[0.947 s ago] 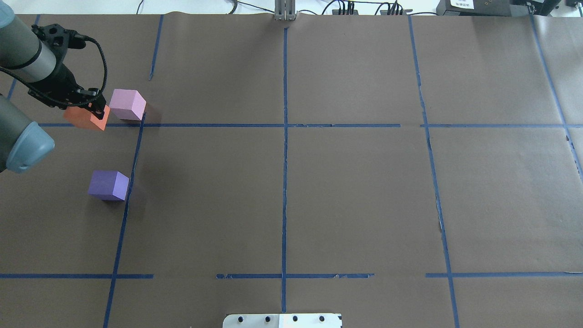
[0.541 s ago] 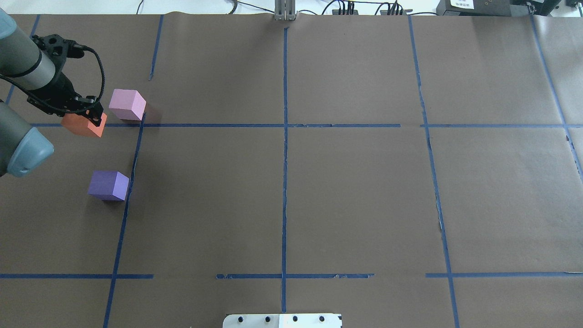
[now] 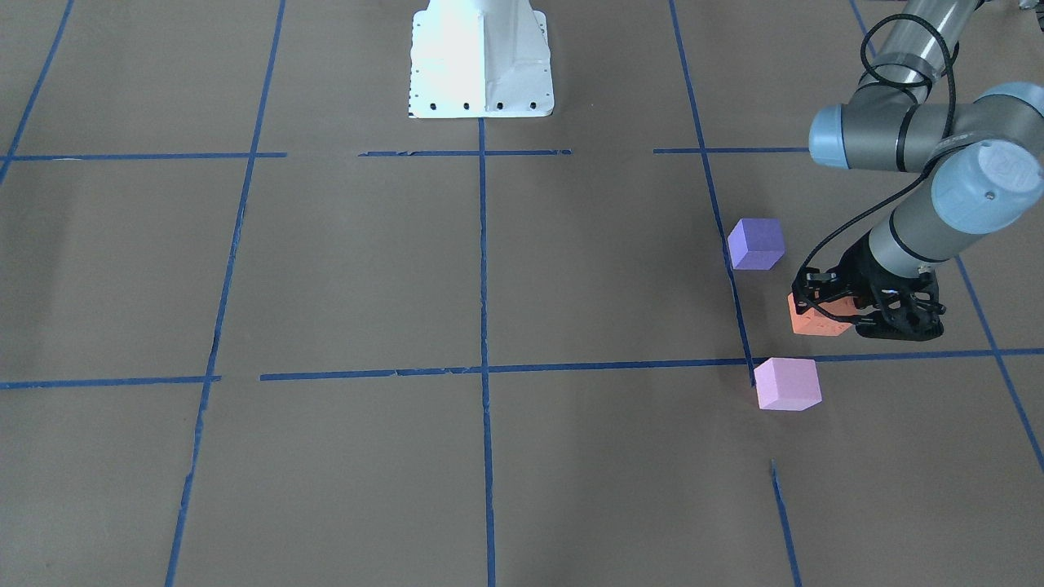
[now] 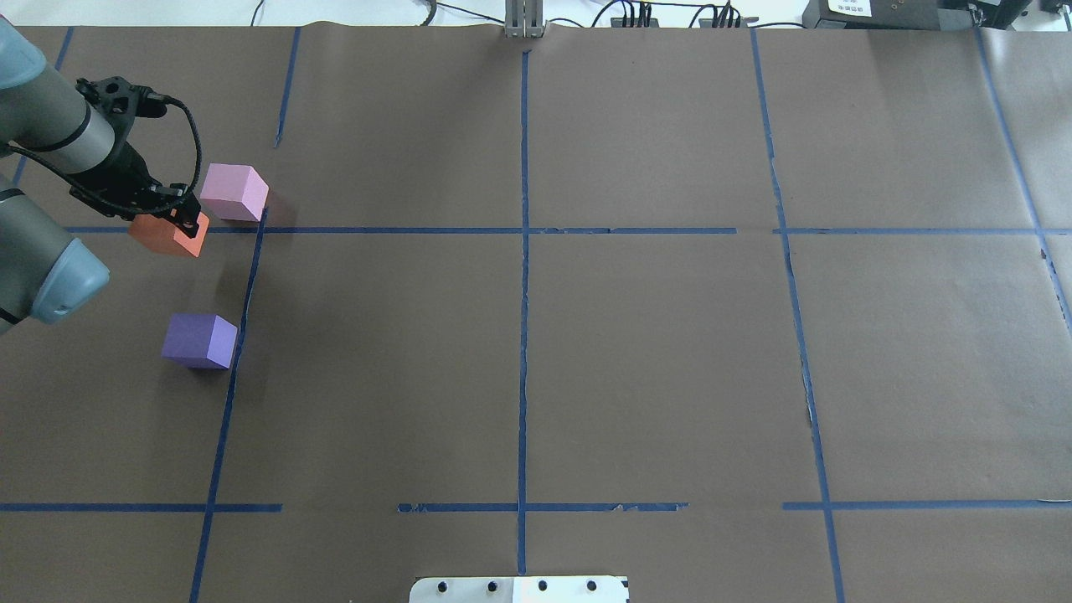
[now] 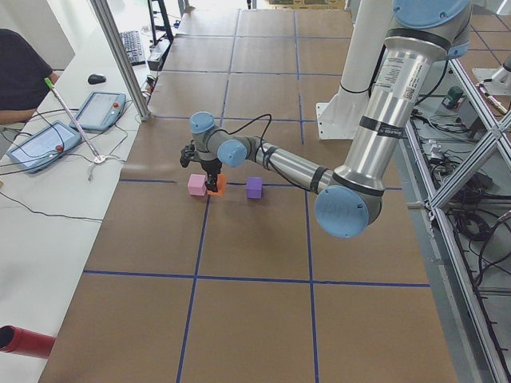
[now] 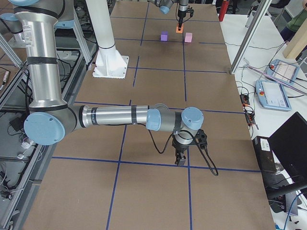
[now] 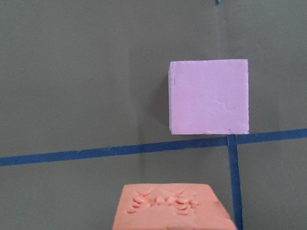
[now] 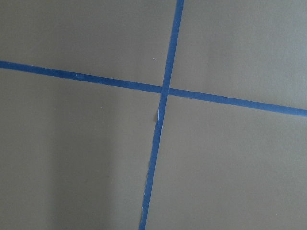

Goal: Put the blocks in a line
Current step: 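Carry the orange cube to between the pink and purple cubes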

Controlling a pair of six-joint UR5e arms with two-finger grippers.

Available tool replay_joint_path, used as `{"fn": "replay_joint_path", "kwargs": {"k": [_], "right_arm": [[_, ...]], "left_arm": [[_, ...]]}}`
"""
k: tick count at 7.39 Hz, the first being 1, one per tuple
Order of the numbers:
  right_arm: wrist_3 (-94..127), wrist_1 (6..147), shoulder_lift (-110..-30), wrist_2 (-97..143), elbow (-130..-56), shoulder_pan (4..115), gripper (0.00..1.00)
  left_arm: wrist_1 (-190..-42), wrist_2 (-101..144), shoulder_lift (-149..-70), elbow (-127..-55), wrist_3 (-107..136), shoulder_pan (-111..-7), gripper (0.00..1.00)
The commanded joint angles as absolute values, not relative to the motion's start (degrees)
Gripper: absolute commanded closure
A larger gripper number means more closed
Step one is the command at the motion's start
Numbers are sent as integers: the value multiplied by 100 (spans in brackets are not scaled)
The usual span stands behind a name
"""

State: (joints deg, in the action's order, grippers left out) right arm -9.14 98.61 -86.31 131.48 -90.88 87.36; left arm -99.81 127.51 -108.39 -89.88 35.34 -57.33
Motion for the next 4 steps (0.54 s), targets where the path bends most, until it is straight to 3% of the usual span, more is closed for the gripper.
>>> {"fn": "replay_joint_path", "kwargs": {"k": [1,4], "right_arm": [[-914,9861,-8631,13148,-9088,8736,0],[-914,9861,-8631,13148,-9088,8736,0]], "left_arm": [[-10143,12788,-10846,-8860,3568,-5590,79],[-10151,12850,-10960,-8641,3568,-5397,79]]}}
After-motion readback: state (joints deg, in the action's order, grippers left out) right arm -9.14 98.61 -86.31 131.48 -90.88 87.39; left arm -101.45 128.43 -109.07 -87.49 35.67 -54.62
